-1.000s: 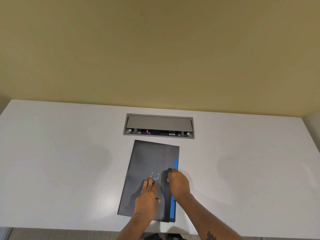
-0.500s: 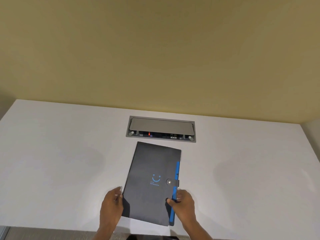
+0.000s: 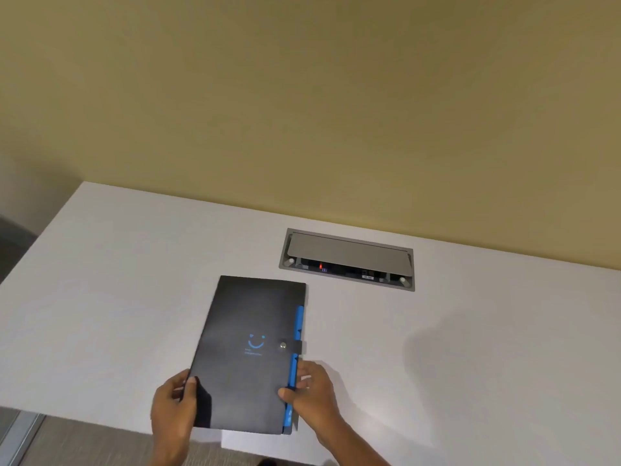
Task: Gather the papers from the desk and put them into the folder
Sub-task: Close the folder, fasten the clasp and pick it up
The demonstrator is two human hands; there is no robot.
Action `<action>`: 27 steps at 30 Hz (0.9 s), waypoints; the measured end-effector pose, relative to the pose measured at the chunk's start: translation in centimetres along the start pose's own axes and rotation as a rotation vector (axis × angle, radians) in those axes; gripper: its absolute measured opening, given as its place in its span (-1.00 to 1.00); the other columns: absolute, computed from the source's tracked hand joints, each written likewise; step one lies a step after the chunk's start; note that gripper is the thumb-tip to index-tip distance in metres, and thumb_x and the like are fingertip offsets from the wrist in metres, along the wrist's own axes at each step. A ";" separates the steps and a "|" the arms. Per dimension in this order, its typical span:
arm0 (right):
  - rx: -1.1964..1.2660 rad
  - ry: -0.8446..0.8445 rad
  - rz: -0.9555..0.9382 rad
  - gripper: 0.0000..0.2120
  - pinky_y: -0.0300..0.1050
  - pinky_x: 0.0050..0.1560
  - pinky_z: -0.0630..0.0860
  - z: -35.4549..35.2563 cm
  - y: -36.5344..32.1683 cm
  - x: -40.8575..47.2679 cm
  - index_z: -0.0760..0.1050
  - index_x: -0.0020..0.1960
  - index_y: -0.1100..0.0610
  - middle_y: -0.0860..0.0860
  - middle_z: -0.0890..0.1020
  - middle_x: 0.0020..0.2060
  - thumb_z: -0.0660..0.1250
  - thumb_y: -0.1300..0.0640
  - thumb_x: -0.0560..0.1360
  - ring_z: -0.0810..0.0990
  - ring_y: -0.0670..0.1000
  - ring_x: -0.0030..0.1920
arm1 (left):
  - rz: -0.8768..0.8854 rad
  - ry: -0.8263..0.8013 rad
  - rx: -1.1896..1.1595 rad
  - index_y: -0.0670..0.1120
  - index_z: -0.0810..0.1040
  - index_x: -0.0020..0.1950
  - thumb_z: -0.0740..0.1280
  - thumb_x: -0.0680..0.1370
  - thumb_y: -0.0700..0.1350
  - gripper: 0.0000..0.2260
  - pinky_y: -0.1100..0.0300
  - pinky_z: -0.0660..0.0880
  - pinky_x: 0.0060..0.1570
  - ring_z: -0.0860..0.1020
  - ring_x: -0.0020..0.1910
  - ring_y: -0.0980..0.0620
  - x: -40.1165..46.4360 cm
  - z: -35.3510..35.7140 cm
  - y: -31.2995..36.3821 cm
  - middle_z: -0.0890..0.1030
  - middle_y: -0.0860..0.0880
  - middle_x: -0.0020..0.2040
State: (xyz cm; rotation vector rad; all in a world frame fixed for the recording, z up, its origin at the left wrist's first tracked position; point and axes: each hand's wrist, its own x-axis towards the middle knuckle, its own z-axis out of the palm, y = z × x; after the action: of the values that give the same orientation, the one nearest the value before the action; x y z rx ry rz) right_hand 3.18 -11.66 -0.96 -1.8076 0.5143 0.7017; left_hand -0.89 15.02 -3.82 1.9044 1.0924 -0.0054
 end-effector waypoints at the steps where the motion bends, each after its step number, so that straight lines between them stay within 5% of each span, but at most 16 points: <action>1: 0.010 -0.031 -0.014 -0.52 -0.40 -0.11 0.64 1.0 -1.1 0.4 0.46 0.15 -0.17 -0.16 0.57 0.12 0.65 0.07 0.38 0.68 -0.11 0.04 | -0.029 0.017 -0.033 -0.14 0.68 0.26 0.41 0.63 -0.17 -0.78 -0.13 0.57 0.20 0.64 0.02 -0.21 0.9 -0.8 0.0 0.70 -0.21 0.09; 4: 0.024 -0.108 -0.054 -0.47 -0.44 -0.16 0.62 3.3 -4.5 1.6 0.44 0.22 -0.17 -0.20 0.52 0.15 0.65 0.09 0.41 0.64 -0.14 0.05 | -0.092 0.053 -0.127 -0.17 0.66 0.28 0.40 0.64 -0.17 -0.77 -0.17 0.56 0.28 0.64 0.09 -0.24 3.7 -2.5 0.8 0.69 -0.24 0.09; 7: 0.032 -0.137 -0.079 -0.45 -0.26 0.10 0.66 5.1 -7.5 3.7 0.45 0.29 -0.15 -0.07 0.51 0.29 0.64 0.09 0.43 0.63 -0.05 0.18 | -0.104 0.047 -0.198 -0.17 0.65 0.29 0.40 0.65 -0.15 -0.76 -0.09 0.55 0.21 0.63 0.08 -0.19 6.8 -3.3 2.5 0.67 -0.18 0.08; 11: 0.102 -0.131 -0.058 -0.32 -0.34 -0.03 0.60 6.1 -10.8 6.7 0.41 0.45 -0.02 -0.04 0.52 0.33 0.64 0.13 0.43 0.60 -0.15 0.06 | -0.060 -0.002 -0.227 -0.19 0.64 0.33 0.41 0.64 -0.14 -0.72 -0.04 0.54 0.22 0.63 0.09 -0.16 11.1 -2.6 5.9 0.67 -0.15 0.09; 15: 0.135 -0.105 -0.073 -0.29 -0.16 0.10 0.68 6.3 -13.2 9.2 0.38 0.51 -0.01 0.01 0.50 0.44 0.63 0.10 0.46 0.59 -0.02 0.25 | -0.005 -0.046 -0.240 -0.18 0.65 0.34 0.40 0.65 -0.12 -0.71 0.02 0.54 0.17 0.64 0.00 -0.10 14.9 -1.1 9.6 0.68 -0.12 0.07; 18: 0.165 -0.092 -0.078 -0.17 -0.11 0.20 0.67 6.1 -14.4 10.4 0.28 0.62 -0.01 0.00 0.45 0.51 0.62 0.08 0.47 0.53 0.05 0.37 | 0.046 -0.113 -0.213 0.02 0.71 0.03 0.40 0.64 -0.08 -0.91 0.02 0.55 0.12 0.65 -0.04 -0.10 16.9 0.0 11.5 0.68 -0.02 -0.09; 20: 0.175 -0.099 -0.095 -0.16 -0.23 0.14 0.61 6.0 -15.0 10.8 0.24 0.63 -0.02 0.00 0.44 0.53 0.61 0.08 0.49 0.50 -0.01 0.30 | 0.078 -0.141 -0.191 0.12 0.65 -0.21 0.40 0.64 -0.07 -0.78 -0.01 0.55 0.10 0.64 -0.10 -0.06 17.9 0.5 12.4 0.67 0.05 -0.18; 22: 0.164 -0.092 -0.095 -0.15 -0.07 0.31 0.58 6.1 -15.3 11.3 0.20 0.65 -0.04 0.00 0.41 0.56 0.59 0.06 0.50 0.49 0.02 0.36 | 0.089 -0.153 -0.155 0.20 0.61 -0.33 0.39 0.64 -0.05 -0.66 0.00 0.53 0.05 0.60 -0.16 -0.05 18.5 1.0 13.3 0.64 0.10 -0.23; 25: 0.165 -0.079 -0.094 -0.14 0.08 0.42 0.53 6.0 -15.8 11.7 0.18 0.66 -0.06 0.01 0.36 0.60 0.58 0.04 0.51 0.44 0.10 0.52 | 0.108 -0.181 -0.117 0.16 0.62 -0.22 0.38 0.65 -0.02 -0.76 0.00 0.54 0.09 0.65 -0.01 -0.13 19.2 1.4 14.4 0.66 0.13 -0.14; 27: 0.170 -0.068 -0.096 -0.14 0.10 0.43 0.52 6.0 -16.0 12.0 0.18 0.66 -0.07 0.01 0.34 0.61 0.57 0.02 0.52 0.42 0.12 0.54 | 0.118 -0.215 -0.100 0.04 0.70 0.03 0.38 0.66 0.00 -0.88 0.00 0.56 0.17 0.66 0.12 -0.17 19.5 1.7 14.6 0.72 0.00 0.01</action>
State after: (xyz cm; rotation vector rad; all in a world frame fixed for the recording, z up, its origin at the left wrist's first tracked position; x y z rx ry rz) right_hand 21.00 -0.92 0.41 -1.6328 0.4261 0.6322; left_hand 21.70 24.35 -2.48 1.8282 0.8206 -0.0858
